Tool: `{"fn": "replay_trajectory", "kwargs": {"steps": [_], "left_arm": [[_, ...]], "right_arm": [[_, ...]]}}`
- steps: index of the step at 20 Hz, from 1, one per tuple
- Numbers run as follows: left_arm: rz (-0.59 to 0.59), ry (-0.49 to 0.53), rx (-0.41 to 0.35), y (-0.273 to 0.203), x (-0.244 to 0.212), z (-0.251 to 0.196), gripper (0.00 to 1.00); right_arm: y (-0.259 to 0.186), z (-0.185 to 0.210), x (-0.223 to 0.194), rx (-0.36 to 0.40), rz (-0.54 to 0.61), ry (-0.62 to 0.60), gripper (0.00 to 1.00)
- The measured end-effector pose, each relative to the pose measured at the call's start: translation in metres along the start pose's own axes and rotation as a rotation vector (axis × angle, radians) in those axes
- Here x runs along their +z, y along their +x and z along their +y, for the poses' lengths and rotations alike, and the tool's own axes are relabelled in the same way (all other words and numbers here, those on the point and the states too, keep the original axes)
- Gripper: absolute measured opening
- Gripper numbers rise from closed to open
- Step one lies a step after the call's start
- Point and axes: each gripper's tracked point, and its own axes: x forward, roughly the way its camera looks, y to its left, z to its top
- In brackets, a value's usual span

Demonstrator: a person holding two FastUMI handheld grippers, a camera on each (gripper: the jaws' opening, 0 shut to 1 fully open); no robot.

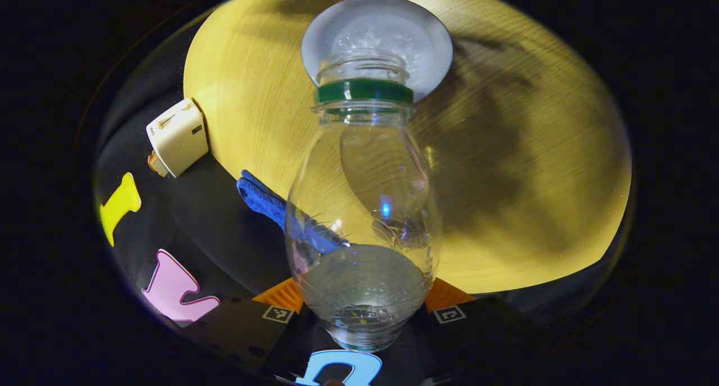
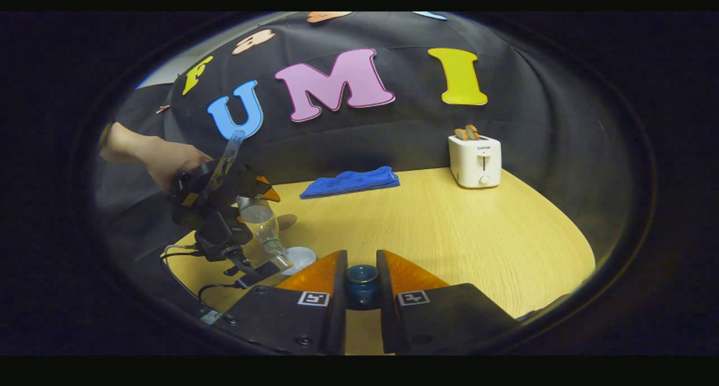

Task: Open the teacup lid with one hand, grasp the water bottle and pour water into the teacup with the other hand; after pouring, place the water bottle on the coaster and then close the teacup lid.

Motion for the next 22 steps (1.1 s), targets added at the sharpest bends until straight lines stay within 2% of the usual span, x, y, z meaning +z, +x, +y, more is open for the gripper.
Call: {"fn": "replay_trajectory", "kwargs": {"steps": [1, 2, 3, 5, 8, 12, 19, 22], "left_arm": [[0.003, 0.012, 0.001, -0.002, 0.001, 0.000, 0.74], [-0.009, 0.028, 0.011, -0.003, 0.003, 0.004, 0.74], [-0.020, 0.038, 0.020, -0.004, 0.007, 0.006, 0.75], [-0.024, 0.065, 0.024, -0.004, 0.007, 0.007, 0.75], [-0.012, 0.083, 0.026, -0.005, 0.004, 0.008, 0.75], [-0.009, 0.137, 0.051, -0.004, 0.002, 0.016, 0.74], [-0.011, 0.148, 0.079, -0.003, 0.001, 0.020, 0.74], [-0.014, 0.090, 0.068, -0.001, 0.000, 0.011, 0.75]], "right_arm": [[0.000, 0.001, 0.000, 0.001, -0.002, 0.000, 0.24], [-0.001, 0.001, 0.000, 0.001, -0.001, 0.001, 0.29], [-0.001, 0.002, -0.001, 0.001, 0.000, 0.004, 0.24], [-0.003, 0.003, -0.003, 0.001, 0.006, 0.014, 0.24], [-0.003, 0.006, -0.002, 0.002, 0.008, 0.022, 0.32], [-0.001, 0.008, -0.002, 0.001, 0.016, 0.020, 0.29], [0.003, 0.009, 0.007, -0.012, 0.011, 0.039, 0.29], [0.002, 0.008, 0.012, -0.019, 0.016, 0.031, 0.26]]}}
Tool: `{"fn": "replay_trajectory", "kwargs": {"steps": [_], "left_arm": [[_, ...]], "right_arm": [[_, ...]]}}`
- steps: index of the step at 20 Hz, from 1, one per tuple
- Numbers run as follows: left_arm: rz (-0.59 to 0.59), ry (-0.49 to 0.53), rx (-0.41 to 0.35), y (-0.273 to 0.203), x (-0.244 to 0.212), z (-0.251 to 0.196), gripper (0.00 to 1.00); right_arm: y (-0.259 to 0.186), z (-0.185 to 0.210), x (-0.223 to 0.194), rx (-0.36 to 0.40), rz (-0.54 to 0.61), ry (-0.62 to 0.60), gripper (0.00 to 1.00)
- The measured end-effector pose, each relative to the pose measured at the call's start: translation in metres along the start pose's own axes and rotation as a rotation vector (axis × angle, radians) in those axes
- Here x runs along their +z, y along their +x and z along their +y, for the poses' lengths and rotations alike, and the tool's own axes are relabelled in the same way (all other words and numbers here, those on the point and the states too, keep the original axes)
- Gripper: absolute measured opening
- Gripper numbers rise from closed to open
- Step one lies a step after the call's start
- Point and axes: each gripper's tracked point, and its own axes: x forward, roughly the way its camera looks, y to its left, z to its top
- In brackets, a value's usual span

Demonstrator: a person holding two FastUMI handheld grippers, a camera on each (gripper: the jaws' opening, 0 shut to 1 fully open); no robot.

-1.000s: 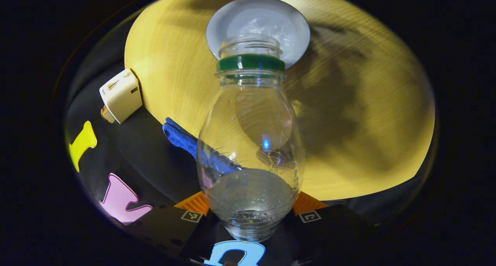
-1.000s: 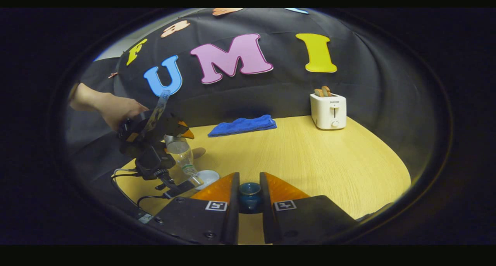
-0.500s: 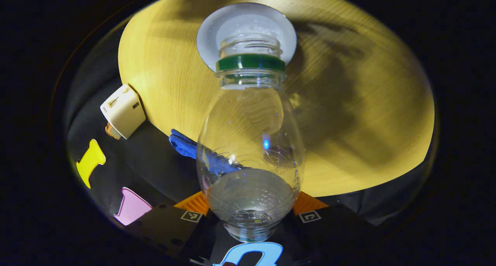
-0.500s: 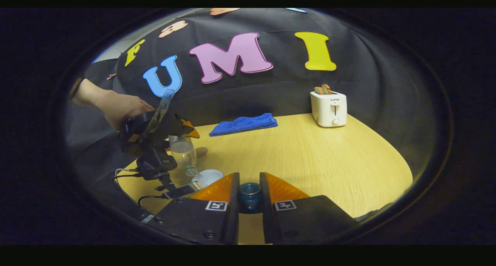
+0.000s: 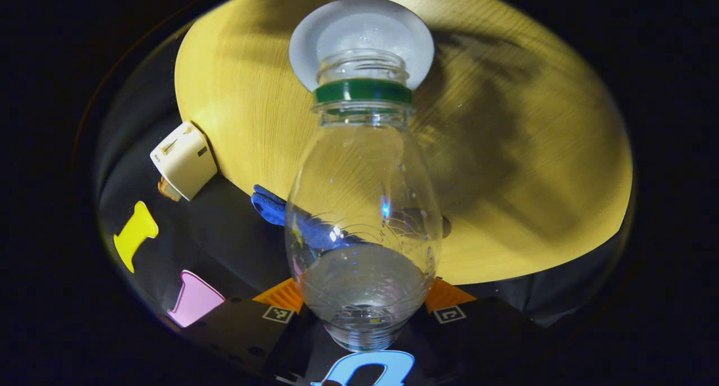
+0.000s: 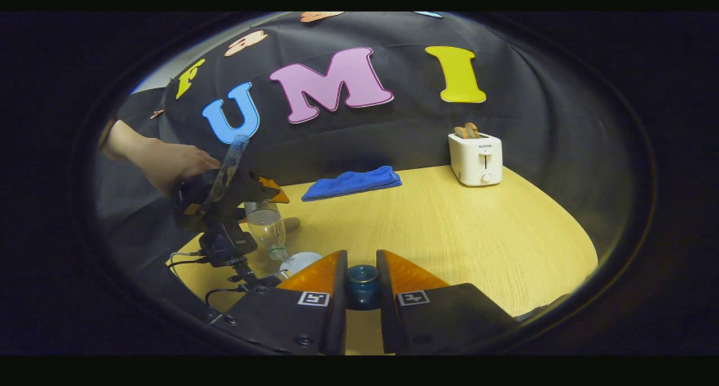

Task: Open the teacup lid with one hand, grasp the water bottle and pour water into the teacup with the other hand; after pouring, place the water bottle on the coaster and then close the teacup lid.

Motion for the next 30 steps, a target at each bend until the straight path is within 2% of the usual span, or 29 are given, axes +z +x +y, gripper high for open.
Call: {"fn": "replay_trajectory", "kwargs": {"steps": [4, 5, 6, 9, 12, 16, 19, 21, 22, 23, 27, 30], "left_arm": [[-0.036, -0.107, 0.023, 0.002, 0.005, -0.006, 0.75], [-0.045, -0.150, 0.030, 0.002, 0.007, -0.008, 0.75], [-0.054, -0.198, 0.035, 0.000, 0.008, -0.012, 0.75], [-0.097, -0.391, 0.085, -0.012, 0.001, -0.020, 0.75], [-0.157, -0.723, 0.153, -0.025, -0.009, -0.030, 0.75], [-0.158, -1.216, 0.220, -0.025, -0.031, -0.038, 0.75], [-0.179, -1.571, 0.238, -0.024, -0.042, -0.042, 0.75], [-0.223, -1.811, 0.203, -0.008, -0.035, -0.041, 0.75], [-0.231, -1.902, 0.146, 0.004, -0.026, -0.045, 0.75], [-0.235, -1.995, 0.136, 0.012, -0.027, -0.051, 0.75], [-0.476, -2.356, 0.178, 0.024, -0.016, -0.022, 0.75], [-0.584, -2.483, 0.229, 0.016, -0.019, 0.002, 0.76]], "right_arm": [[0.000, 0.001, 0.008, -0.006, 0.001, -0.002, 0.29], [-0.001, 0.003, 0.011, -0.006, 0.005, -0.003, 0.24], [0.000, 0.004, 0.014, -0.005, 0.006, -0.006, 0.29], [-0.002, 0.009, 0.030, -0.002, -0.001, -0.031, 0.29], [-0.003, 0.014, 0.051, 0.001, -0.016, -0.057, 0.29], [-0.001, 0.023, 0.069, 0.006, -0.006, -0.067, 0.29], [0.000, 0.036, 0.085, 0.015, -0.019, -0.082, 0.29], [0.004, 0.045, 0.088, 0.028, -0.023, -0.092, 0.29], [0.007, 0.049, 0.087, 0.037, -0.016, -0.094, 0.29], [0.010, 0.055, 0.085, 0.045, -0.012, -0.095, 0.29], [0.029, 0.079, 0.076, 0.077, -0.023, -0.131, 0.29], [0.046, 0.099, 0.062, 0.113, -0.040, -0.147, 0.24]]}}
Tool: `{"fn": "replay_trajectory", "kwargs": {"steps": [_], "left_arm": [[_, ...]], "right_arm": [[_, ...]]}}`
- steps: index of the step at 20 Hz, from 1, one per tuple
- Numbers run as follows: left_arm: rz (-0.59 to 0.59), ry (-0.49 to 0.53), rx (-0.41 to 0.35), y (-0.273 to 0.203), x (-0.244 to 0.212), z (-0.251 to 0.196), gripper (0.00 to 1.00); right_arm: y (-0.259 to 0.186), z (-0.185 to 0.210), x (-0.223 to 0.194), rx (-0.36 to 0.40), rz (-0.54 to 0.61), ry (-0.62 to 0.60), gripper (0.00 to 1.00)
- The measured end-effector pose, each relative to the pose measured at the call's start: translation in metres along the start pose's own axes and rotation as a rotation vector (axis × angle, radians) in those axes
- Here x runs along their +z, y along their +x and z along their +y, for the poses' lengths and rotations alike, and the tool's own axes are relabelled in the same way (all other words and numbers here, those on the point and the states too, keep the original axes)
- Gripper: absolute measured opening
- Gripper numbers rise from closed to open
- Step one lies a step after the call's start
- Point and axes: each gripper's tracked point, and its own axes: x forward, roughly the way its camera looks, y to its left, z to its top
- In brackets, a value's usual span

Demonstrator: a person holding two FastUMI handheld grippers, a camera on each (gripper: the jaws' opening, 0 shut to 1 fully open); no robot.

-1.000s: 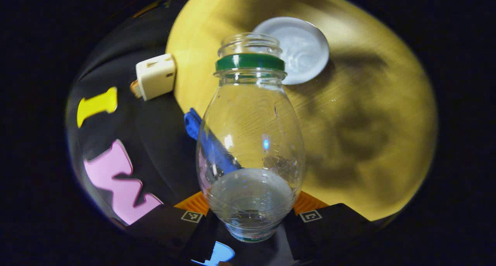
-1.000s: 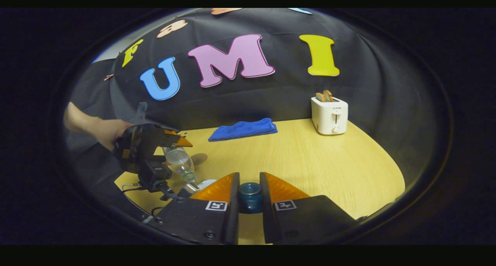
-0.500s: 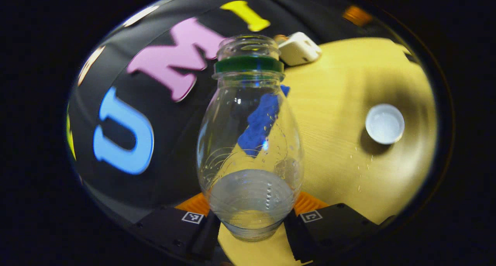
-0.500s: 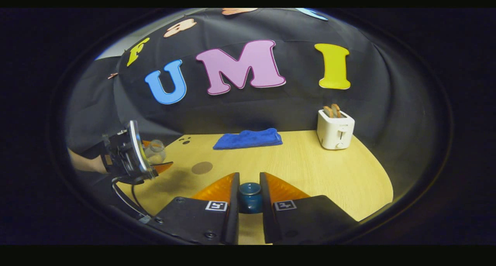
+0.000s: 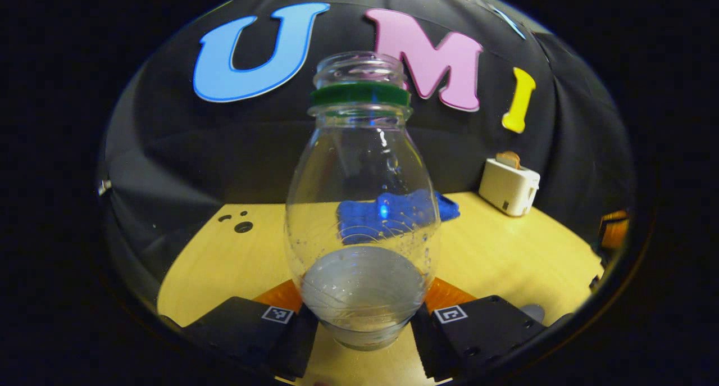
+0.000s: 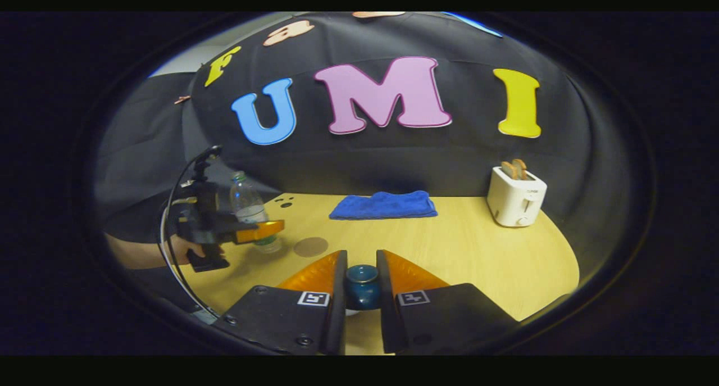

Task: Open the teacup lid with one hand, grasp the water bottle and pour water into the teacup with the other hand; after pouring, place the water bottle on the coaster and then close the teacup lid.

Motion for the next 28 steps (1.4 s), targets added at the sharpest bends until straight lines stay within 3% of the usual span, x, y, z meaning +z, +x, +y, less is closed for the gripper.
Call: {"fn": "replay_trajectory", "kwargs": {"steps": [3, 7, 8, 9, 10, 11, 12, 14, 16, 17, 18, 28], "left_arm": [[-0.074, -0.022, -0.044, 0.011, 0.005, -0.003, 0.76], [-0.103, -0.025, -0.074, 0.030, 0.000, -0.006, 0.77], [-0.080, -0.014, -0.065, 0.032, -0.008, -0.002, 0.77], [-0.062, 0.005, -0.043, 0.035, -0.011, -0.001, 0.73], [-0.049, 0.018, -0.038, 0.037, -0.014, 0.000, 0.78], [-0.031, 0.018, -0.048, 0.043, -0.022, -0.004, 0.78], [-0.040, 0.009, -0.054, 0.043, -0.021, -0.004, 0.75], [-0.021, 0.006, -0.058, 0.048, -0.027, -0.007, 0.81], [-0.011, 0.021, -0.061, 0.043, -0.034, -0.011, 0.85], [-0.014, 0.034, -0.056, 0.041, -0.035, -0.012, 0.95], [-0.021, 0.043, -0.056, 0.040, -0.035, -0.013, 0.99], [-0.053, -0.006, -0.021, -0.023, -0.038, -0.008, 0.96]], "right_arm": [[0.022, 0.017, -0.019, 0.026, -0.010, 0.014, 0.34], [0.039, 0.028, -0.046, 0.039, -0.010, 0.023, 0.24], [0.041, 0.029, -0.051, 0.038, -0.008, 0.017, 0.24], [0.043, 0.030, -0.056, 0.038, -0.004, 0.012, 0.34], [0.043, 0.030, -0.059, 0.038, -0.002, 0.007, 0.34], [0.043, 0.032, -0.061, 0.039, -0.001, 0.005, 0.24], [0.043, 0.033, -0.062, 0.042, -0.001, 0.005, 0.29], [0.041, 0.034, -0.062, 0.042, -0.002, 0.003, 0.29], [0.040, 0.034, -0.062, 0.043, -0.003, 0.008, 0.29], [0.039, 0.035, -0.061, 0.043, -0.005, 0.010, 0.29], [0.040, 0.035, -0.060, 0.042, -0.006, 0.010, 0.29], [0.044, 0.036, -0.069, 0.037, -0.019, -0.006, 0.29]]}}
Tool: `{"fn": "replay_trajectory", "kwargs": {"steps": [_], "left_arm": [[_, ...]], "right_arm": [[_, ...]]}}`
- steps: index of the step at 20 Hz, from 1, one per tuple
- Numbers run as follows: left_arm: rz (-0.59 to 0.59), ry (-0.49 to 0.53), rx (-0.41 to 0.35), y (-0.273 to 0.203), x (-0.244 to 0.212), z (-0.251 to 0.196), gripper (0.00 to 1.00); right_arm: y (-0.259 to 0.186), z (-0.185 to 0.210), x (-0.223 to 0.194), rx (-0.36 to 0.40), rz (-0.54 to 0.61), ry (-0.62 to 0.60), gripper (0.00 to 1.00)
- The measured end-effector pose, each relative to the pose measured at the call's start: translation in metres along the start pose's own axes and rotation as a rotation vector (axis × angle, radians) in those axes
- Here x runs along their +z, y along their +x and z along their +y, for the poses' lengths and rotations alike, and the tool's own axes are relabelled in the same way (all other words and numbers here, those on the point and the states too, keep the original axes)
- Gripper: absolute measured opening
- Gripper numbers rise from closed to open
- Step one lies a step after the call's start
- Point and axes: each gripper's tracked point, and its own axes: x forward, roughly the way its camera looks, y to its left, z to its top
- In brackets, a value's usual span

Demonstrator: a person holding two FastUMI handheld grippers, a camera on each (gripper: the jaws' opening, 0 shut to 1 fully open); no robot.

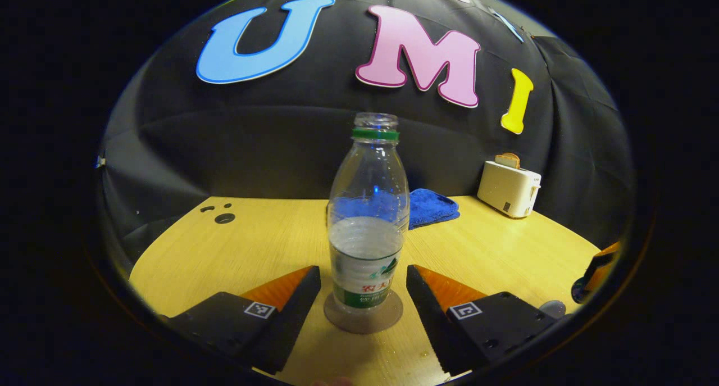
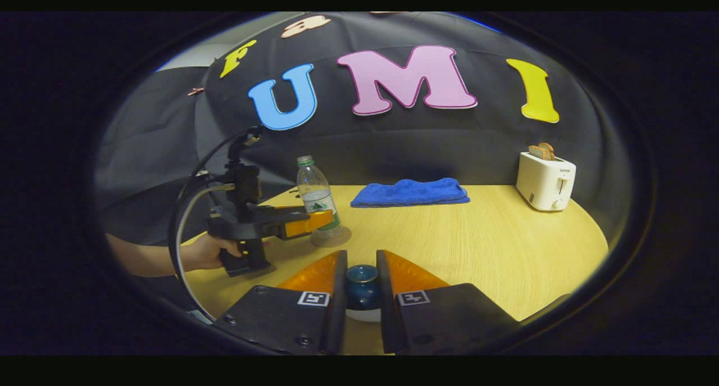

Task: Open the teacup lid with one hand, grasp the water bottle and pour water into the teacup with the other hand; after pouring, place the water bottle on the coaster and then close the teacup lid.

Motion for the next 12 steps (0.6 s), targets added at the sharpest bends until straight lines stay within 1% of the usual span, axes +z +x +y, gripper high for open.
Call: {"fn": "replay_trajectory", "kwargs": {"steps": [2, 4, 6, 8, 9, 10, 12], "left_arm": [[-0.025, -0.024, -0.002, -0.022, 0.001, -0.003, 0.96], [-0.044, -0.025, 0.003, -0.044, 0.001, -0.004, 0.96], [-0.023, -0.015, -0.003, -0.065, -0.007, -0.008, 0.96], [-0.012, -0.026, 0.007, -0.084, -0.012, -0.009, 0.96], [-0.011, -0.039, 0.006, -0.092, -0.013, -0.013, 0.96], [-0.010, -0.055, 0.007, -0.099, -0.015, -0.017, 0.96], [0.002, -0.091, 0.001, -0.108, -0.021, -0.025, 0.96]], "right_arm": [[0.004, -0.004, -0.008, -0.010, -0.007, -0.002, 0.29], [0.007, -0.011, -0.020, -0.030, -0.006, -0.005, 0.29], [0.009, -0.015, -0.035, -0.038, 0.012, -0.003, 0.29], [0.009, -0.015, -0.044, -0.039, 0.020, 0.010, 0.29], [0.009, -0.015, -0.046, -0.039, 0.015, 0.014, 0.32], [0.010, -0.014, -0.047, -0.036, 0.008, 0.012, 0.29], [0.011, -0.013, -0.048, -0.032, -0.007, -0.003, 0.29]]}}
